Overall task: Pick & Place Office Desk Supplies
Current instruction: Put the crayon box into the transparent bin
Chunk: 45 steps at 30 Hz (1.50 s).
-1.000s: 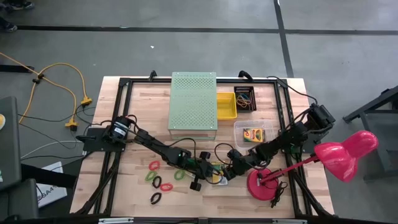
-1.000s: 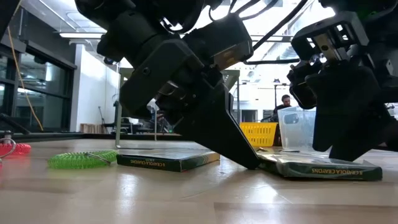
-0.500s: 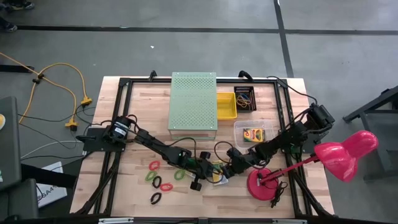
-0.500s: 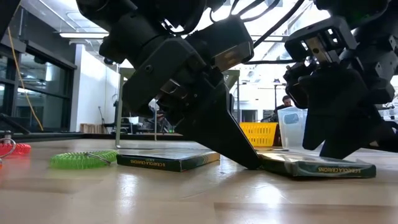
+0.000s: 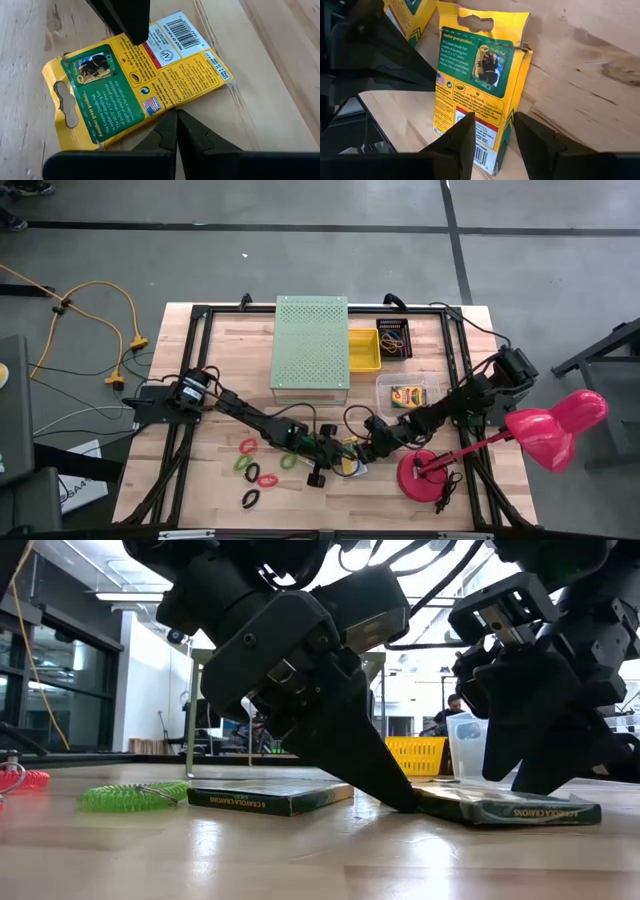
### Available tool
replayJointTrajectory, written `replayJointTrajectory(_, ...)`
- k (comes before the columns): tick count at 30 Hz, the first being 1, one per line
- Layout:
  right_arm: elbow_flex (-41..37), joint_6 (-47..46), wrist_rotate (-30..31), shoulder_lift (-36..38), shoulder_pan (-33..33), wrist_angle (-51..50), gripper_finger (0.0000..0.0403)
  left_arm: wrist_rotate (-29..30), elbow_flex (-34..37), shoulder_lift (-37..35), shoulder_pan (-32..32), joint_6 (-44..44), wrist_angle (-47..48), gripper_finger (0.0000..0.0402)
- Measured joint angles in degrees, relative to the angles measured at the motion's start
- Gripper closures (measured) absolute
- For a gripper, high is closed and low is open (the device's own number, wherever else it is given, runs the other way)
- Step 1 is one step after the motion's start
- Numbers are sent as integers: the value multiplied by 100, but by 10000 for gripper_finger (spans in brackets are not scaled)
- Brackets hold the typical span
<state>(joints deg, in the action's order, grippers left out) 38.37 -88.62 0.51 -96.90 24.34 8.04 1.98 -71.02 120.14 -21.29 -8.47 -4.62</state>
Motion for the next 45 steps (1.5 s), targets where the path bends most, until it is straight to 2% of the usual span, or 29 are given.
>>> replayJointTrajectory(24,-28,298,-52,-17,-11,832,274,-72,15,-7,-114,-534,442,401)
replayJointTrajectory(37,-4,370,-234,-20,15,864,274,-86,15,-7,-138,-662,529,401)
replayJointTrajectory(45,-1,423,-334,-424,11,1128,274,-79,15,-7,-138,-660,535,401)
